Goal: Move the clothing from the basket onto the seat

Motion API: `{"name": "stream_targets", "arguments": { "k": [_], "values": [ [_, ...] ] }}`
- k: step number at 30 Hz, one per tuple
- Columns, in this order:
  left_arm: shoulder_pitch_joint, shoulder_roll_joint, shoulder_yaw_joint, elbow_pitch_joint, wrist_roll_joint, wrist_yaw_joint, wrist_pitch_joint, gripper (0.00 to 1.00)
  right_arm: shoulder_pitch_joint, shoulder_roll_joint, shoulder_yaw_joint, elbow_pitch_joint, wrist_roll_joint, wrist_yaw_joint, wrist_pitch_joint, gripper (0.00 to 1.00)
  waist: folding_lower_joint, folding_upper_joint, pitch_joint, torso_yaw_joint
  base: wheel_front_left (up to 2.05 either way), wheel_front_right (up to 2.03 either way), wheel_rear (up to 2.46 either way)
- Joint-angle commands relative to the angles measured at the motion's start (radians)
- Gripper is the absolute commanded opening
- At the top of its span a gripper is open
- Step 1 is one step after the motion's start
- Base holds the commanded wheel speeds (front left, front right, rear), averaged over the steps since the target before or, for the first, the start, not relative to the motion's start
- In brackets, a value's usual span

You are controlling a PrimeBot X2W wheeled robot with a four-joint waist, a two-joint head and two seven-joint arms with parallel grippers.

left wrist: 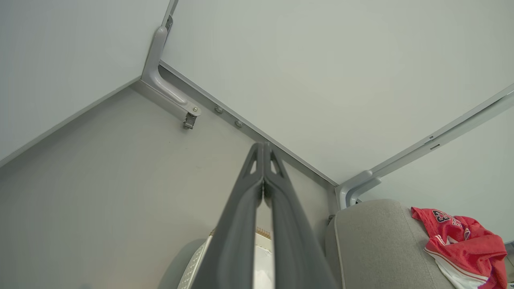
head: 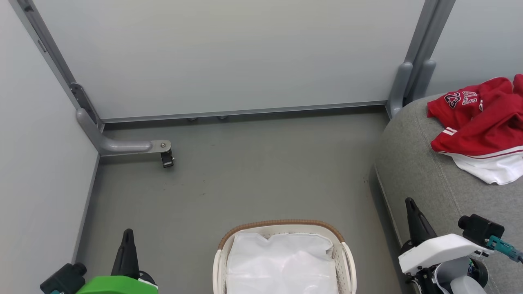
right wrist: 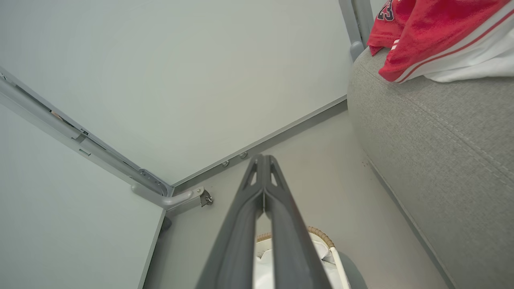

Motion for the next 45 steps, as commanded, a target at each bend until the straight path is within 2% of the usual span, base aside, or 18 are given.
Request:
{"name": "stream_targets", "arguments": {
  "k": [1,22,45],
  "values": [
    [-0.036,0.004,0.008,-0.014,-0.032,-0.005,0.007,0.0,-0.022,-0.005,-0.008,-0.018,0.035,0.0,0.008,0.0,0.0,0.0026,0.0,0.0,0.0,0.0,0.0],
    [-0.076,0.006,0.044,-0.015,-0.276,-0.01,0.08,0.0,-0.027,-0.006,-0.046,-0.032,0.312,-0.001,0.082,0.0,0.0,0.0046,0.003,-0.007,0.0,0.0,0.0],
    [-0.111,0.007,0.075,-0.017,-0.488,-0.015,0.146,0.0,-0.032,-0.008,-0.079,-0.043,0.555,-0.001,0.147,0.0,0.0,0.0067,0.006,-0.014,0.0,0.0,0.0]
  ]
}}
